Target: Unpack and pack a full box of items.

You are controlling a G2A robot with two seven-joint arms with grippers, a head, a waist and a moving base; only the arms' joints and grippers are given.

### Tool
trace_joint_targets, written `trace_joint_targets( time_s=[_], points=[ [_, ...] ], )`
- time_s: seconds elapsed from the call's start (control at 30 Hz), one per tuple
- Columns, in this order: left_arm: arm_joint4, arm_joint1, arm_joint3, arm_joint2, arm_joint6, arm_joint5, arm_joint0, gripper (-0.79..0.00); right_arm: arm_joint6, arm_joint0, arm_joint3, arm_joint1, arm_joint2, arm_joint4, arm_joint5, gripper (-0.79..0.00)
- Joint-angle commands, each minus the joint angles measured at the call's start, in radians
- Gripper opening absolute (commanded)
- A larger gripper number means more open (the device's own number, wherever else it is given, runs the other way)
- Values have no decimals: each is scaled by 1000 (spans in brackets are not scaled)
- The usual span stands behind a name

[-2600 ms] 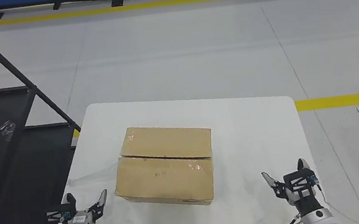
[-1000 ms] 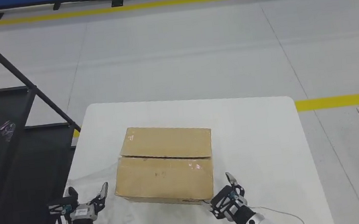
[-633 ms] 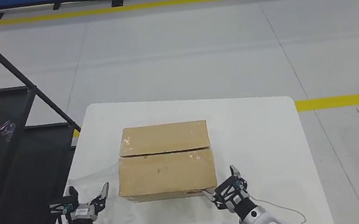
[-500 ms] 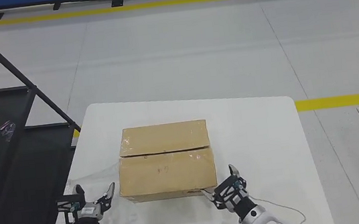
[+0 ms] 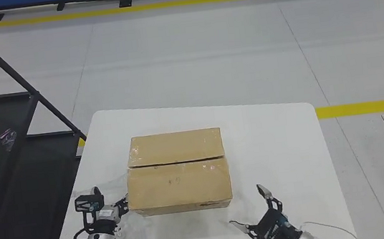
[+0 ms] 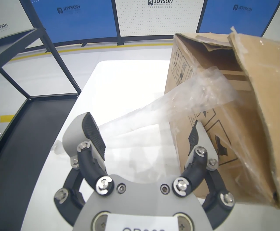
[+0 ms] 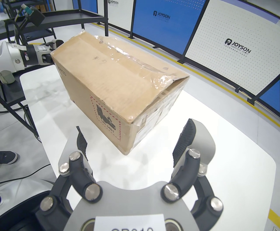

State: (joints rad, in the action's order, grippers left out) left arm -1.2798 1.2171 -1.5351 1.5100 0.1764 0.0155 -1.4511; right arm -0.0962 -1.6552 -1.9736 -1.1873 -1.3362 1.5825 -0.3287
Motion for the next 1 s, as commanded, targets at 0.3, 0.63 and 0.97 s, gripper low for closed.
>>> trace_joint_targets(
  time_s=[0.3,0.63,0.97],
  points=[
    [0,7,8,-25,-30,-2,49,0,1,-25,5,7,-61,-62,-12,0],
    [-18,14,13,-55,-42,-9,73,0,-6,-9,38,8,-75,-84,-13,0],
    [-66,0,-25,14,90,61,-78,0,-6,11,73,10,-75,-92,-15,0]
  ],
)
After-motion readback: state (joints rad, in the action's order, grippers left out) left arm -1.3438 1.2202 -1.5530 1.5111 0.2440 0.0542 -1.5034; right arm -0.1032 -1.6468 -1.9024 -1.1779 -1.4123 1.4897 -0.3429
